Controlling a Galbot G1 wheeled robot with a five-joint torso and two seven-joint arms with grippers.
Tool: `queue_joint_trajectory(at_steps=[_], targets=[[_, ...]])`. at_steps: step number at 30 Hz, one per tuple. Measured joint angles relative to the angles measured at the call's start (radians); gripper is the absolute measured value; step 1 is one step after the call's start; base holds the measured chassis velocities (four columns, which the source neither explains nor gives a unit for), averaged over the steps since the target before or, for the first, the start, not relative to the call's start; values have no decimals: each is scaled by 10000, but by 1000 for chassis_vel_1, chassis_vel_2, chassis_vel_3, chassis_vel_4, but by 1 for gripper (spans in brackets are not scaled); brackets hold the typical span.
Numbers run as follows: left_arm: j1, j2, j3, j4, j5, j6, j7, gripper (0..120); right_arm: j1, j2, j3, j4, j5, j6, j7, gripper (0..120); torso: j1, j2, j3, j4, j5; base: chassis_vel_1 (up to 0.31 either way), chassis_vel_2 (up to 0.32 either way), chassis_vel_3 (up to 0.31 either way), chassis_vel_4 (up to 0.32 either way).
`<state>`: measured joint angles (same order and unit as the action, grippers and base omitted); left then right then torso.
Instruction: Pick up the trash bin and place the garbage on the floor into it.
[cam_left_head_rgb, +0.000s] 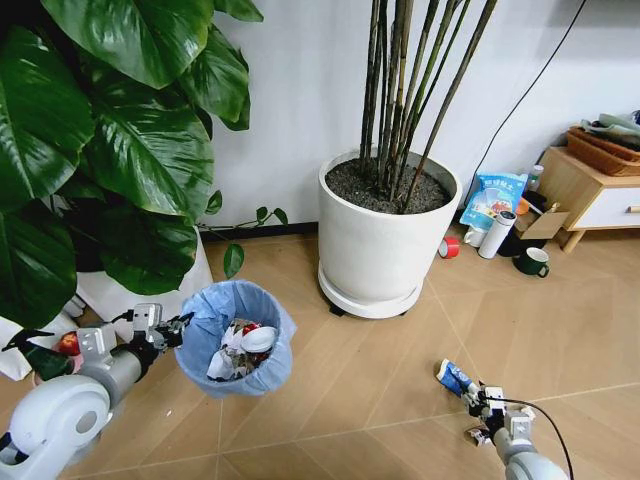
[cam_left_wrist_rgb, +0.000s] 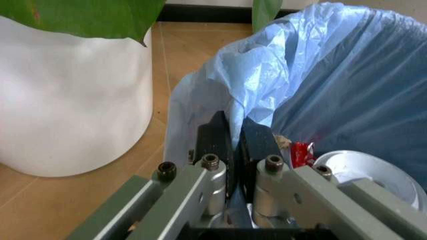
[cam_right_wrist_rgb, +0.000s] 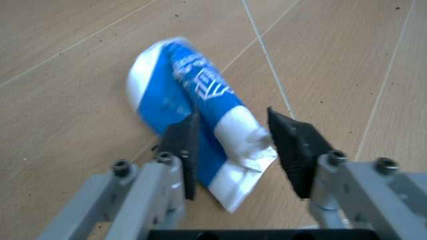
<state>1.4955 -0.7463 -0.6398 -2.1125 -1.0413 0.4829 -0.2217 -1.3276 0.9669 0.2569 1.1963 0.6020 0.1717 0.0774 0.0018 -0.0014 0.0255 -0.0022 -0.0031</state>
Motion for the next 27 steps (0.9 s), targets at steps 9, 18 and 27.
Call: queue_joint_trajectory(at_steps=[9, 18, 27], targets=[[-8, -56, 12, -6, 13, 6, -24, 0, -30, -58, -36, 27, 67, 0, -46, 2, 0, 0, 0, 0, -1, 0, 0, 0, 0], [-48, -122, 147, -6, 27, 30, -99, 0, -724, -547, 562, 1524, 40, 657, -1274, 0, 0, -1, 0, 0, -7, 0, 0, 0, 0], [-107, 110, 423, 245, 8, -71, 28, 0, -260, -825, 357, 2346, 942, 2809, -6377, 0, 0, -1, 0, -2, -1, 0, 0, 0, 0]])
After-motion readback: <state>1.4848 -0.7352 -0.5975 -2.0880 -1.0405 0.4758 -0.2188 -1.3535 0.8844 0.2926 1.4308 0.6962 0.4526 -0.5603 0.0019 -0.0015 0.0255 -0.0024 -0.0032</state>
